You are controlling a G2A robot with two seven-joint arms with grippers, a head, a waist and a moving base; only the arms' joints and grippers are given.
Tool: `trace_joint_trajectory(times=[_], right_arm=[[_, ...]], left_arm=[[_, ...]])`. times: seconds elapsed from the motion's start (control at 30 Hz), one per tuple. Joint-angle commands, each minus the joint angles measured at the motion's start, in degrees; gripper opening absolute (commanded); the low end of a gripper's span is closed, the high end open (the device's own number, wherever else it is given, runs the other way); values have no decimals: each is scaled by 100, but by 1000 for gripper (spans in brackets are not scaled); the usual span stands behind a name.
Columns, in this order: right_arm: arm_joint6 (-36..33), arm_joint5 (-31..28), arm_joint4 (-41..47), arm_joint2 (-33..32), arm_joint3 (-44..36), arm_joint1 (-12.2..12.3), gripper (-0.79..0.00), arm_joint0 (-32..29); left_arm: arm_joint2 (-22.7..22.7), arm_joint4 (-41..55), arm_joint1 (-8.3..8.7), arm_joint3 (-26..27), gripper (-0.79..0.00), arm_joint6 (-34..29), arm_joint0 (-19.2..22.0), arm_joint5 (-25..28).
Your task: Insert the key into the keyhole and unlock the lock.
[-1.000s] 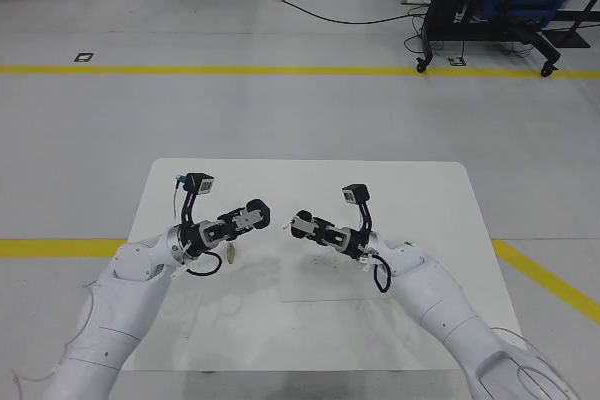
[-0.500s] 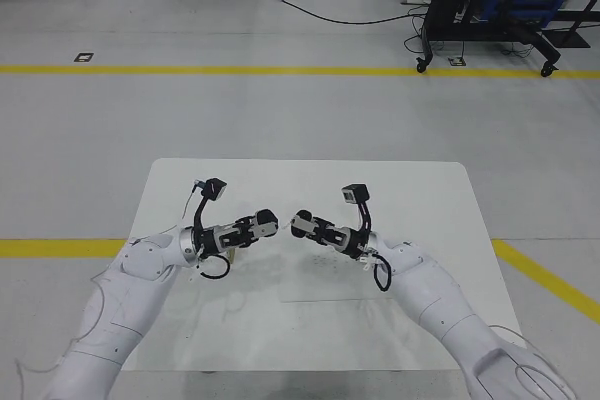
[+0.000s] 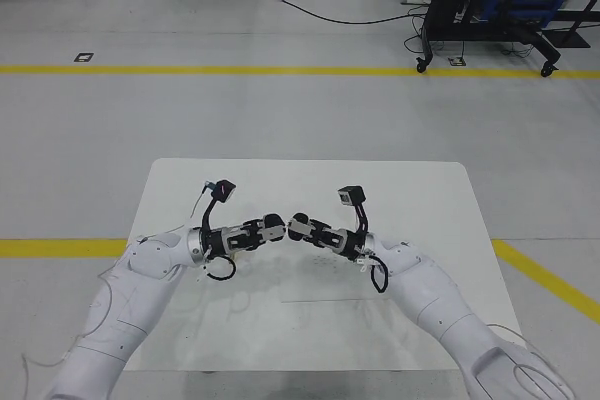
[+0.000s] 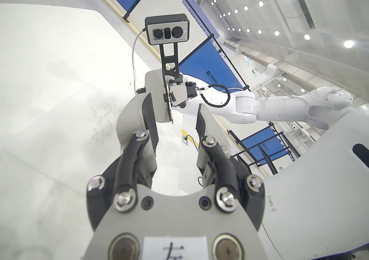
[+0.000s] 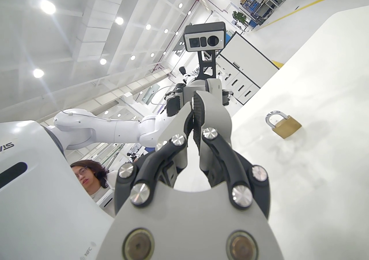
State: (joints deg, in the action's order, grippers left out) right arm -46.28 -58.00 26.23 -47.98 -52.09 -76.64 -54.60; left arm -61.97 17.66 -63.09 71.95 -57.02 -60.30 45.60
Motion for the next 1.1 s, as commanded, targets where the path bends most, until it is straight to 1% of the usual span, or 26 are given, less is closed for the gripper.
trace_joint_trajectory(times=[0.0, 0.2, 0.23, 0.27, 0.4, 0.6, 0.63, 0.67, 0.7, 0.83, 1.0, 1.07], right_arm=[[0, 0, -15, 11, -5, -3, -785, 5], [0, 0, -36, 0, -5, -5, -785, 4], [0, 0, -38, -2, -5, -5, -785, 3], [2, 0, -34, -9, -4, -6, -785, -1], [17, 0, -66, -44, 6, -6, -785, -10], [83, 0, -208, -71, -5, -12, -785, -29], [100, 0, -235, -77, -16, -12, -717, -33], [121, 0, -260, -86, -25, -12, -419, -37], [162, 0, -287, -100, -25, -11, 0, -43], [200, 19, -361, -100, -52, -12, 0, -57], [200, 19, -361, -100, -52, -12, 0, -57], [200, 19, -361, -100, -52, -12, 0, -57]], left_arm=[[7, -24, 4, 10, -536, 9, -4, 4], [36, -169, 11, 41, -585, 80, -9, -36], [44, -191, 11, 47, -603, 92, -10, -44], [48, -207, 11, 52, -628, 108, -10, -51], [59, -263, 15, 64, -785, 163, -15, -50], [80, -646, 17, 95, -785, 402, -10, -208], [89, -693, 15, 109, -785, 448, -17, -222], [94, -730, 14, 123, -785, 484, -22, -225], [94, -756, 14, 131, -785, 522, -28, -228], [11, -771, 32, 143, -785, 660, -61, -185], [-190, -644, 90, 176, -785, 681, -170, -50], [-311, -568, 112, 181, -785, 801, -224, 27]])
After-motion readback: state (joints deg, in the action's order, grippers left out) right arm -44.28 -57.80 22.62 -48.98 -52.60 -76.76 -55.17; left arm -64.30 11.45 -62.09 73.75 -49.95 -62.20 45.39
